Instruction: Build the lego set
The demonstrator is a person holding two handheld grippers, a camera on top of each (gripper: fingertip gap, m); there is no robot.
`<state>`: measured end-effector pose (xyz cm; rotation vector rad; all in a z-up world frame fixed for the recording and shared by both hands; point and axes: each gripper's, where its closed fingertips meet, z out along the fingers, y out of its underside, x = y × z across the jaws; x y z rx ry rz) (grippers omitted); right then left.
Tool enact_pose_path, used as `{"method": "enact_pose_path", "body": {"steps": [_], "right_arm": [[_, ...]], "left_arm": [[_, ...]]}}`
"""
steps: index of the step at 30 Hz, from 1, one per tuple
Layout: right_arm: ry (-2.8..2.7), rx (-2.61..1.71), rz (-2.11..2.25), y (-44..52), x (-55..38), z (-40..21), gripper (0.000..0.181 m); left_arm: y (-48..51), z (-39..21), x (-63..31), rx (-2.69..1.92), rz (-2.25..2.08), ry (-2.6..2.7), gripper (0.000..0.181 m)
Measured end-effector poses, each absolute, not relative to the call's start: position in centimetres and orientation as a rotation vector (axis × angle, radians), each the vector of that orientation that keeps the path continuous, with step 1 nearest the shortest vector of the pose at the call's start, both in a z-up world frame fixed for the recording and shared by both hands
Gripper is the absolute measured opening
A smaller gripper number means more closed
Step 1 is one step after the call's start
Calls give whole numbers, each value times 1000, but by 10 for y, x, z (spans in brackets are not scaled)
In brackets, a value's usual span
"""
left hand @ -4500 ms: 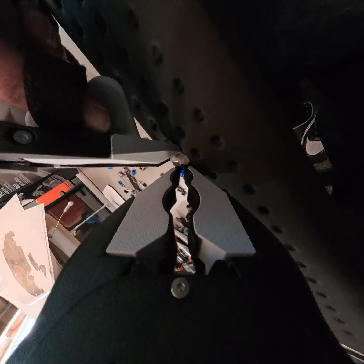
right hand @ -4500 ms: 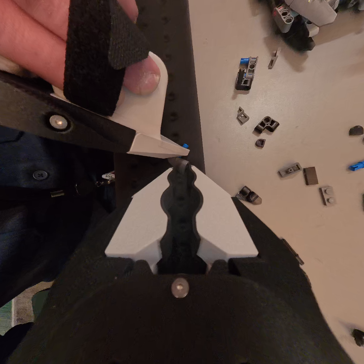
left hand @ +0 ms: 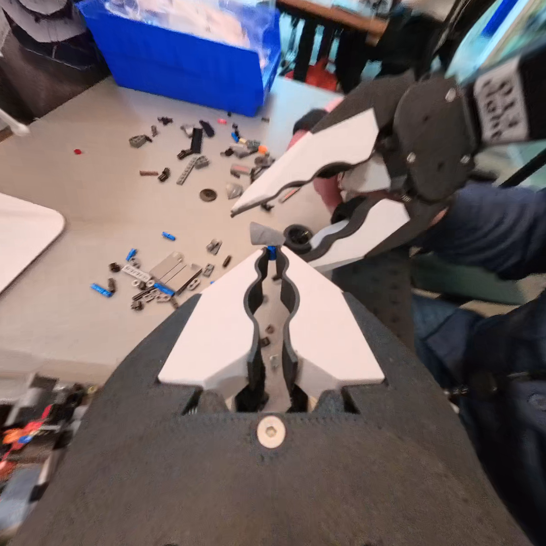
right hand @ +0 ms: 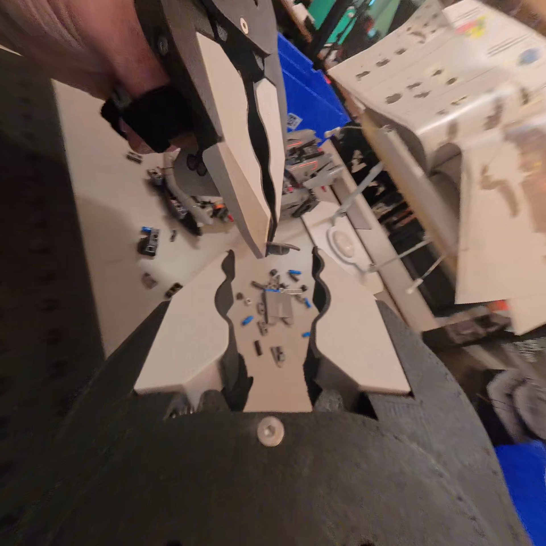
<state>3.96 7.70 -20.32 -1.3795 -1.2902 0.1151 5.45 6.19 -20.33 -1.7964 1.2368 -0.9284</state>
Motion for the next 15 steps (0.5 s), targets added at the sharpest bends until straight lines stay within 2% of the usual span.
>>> {"method": "enact_pose_path", "body": {"steps": [5,15], "right_arm": [[-1262,-1324,-29,85,40,-193,26],[-1292,-1329,-165,87,43,-197,20]], "left_arm": [[55,-189,63,-1784,-1211,1117,1],[56,-189,63,-1777,-1392,1044,2]]}}
